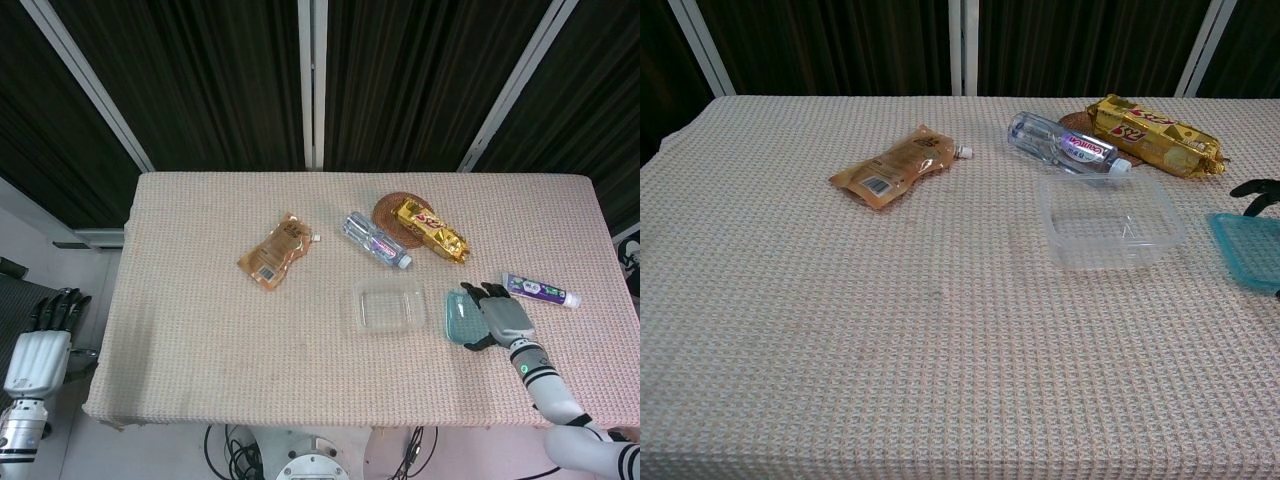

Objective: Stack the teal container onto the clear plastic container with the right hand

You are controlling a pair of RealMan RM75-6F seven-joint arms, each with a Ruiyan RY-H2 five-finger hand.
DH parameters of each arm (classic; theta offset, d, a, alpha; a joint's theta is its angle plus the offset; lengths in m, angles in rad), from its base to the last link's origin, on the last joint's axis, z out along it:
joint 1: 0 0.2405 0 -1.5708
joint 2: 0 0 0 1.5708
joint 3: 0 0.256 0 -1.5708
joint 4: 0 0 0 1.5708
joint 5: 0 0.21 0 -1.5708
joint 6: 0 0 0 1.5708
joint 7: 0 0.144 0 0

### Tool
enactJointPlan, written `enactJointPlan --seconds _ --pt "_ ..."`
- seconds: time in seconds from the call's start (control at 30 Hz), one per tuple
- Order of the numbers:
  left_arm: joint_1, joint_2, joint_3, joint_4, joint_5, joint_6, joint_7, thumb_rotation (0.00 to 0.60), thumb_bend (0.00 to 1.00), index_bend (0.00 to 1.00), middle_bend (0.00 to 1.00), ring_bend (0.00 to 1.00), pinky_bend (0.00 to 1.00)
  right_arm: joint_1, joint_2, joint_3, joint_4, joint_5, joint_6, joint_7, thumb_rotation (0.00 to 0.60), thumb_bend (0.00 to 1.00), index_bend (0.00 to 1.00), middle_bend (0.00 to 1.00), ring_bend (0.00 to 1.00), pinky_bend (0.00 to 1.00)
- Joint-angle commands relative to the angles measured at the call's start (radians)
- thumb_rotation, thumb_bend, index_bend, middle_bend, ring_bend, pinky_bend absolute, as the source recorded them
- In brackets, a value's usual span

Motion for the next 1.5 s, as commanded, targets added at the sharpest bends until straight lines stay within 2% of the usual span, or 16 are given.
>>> enactJointPlan --seconds 0.03,0.13,0.27,0.37,0.47,0.63,0.77,0.97,1.17,1.5 --pt "0.001 0.002 0.001 -0.002 -0.002 0.0 0.001 0.6 0.0 0.09 0.0 0.0 0.01 -0.012 0.04 -0.005 -0.026 -0.048 0.033 0.024 0.6 0.05 0.04 0.37 0.0 0.0" --pt "0.003 0.004 0.003 -0.006 -0.003 0.0 0.004 0.6 0.0 0.09 0.0 0.0 0.01 -0.024 0.105 -0.008 -0.099 -0.095 0.068 0.035 0.6 0.05 0.04 0.37 0.0 0.0" --pt "0.007 0.005 0.006 -0.011 -0.002 0.005 0.008 0.6 0.0 0.09 0.0 0.0 0.01 -0.021 0.239 -0.009 -0.266 -0.125 0.09 -0.009 0.6 0.05 0.04 0.37 0.0 0.0" --pt "0.009 0.003 0.008 -0.01 0.001 0.008 0.008 0.6 0.0 0.09 0.0 0.0 0.01 0.007 0.307 0.01 -0.382 -0.103 0.091 -0.075 0.6 0.05 0.04 0.37 0.0 0.0" --pt "0.009 -0.002 0.008 -0.004 0.004 0.01 0.001 0.6 0.0 0.09 0.0 0.0 0.01 0.058 0.326 0.036 -0.462 -0.046 0.075 -0.155 0.6 0.05 0.04 0.37 0.0 0.0" --pt "0.009 -0.006 0.009 0.014 0.007 0.007 -0.016 0.6 0.0 0.09 0.0 0.0 0.01 0.17 0.278 0.074 -0.512 0.086 0.035 -0.268 0.6 0.05 0.04 0.37 0.0 0.0" --pt "0.012 -0.008 0.009 0.031 0.003 0.008 -0.038 0.6 0.0 0.09 0.0 0.0 0.01 0.285 0.204 0.082 -0.501 0.259 0.018 -0.385 0.6 0.05 0.04 0.37 0.0 0.0" --pt "0.013 -0.02 0.011 0.062 -0.001 -0.001 -0.072 0.6 0.0 0.09 0.0 0.0 0.01 0.402 0.095 0.068 -0.492 0.476 0.09 -0.496 0.6 0.05 0.04 0.37 0.0 0.0" --pt "0.006 -0.028 0.006 0.092 -0.004 -0.015 -0.103 0.6 0.0 0.09 0.0 0.0 0.01 0.452 0.015 0.043 -0.48 0.581 0.193 -0.566 0.6 0.05 0.04 0.37 0.0 0.0" --pt "0.003 -0.04 0.003 0.13 0.004 -0.015 -0.143 0.6 0.0 0.09 0.0 0.0 0.01 0.476 -0.083 0.035 -0.448 0.636 0.264 -0.563 0.6 0.04 0.04 0.36 0.0 0.0"
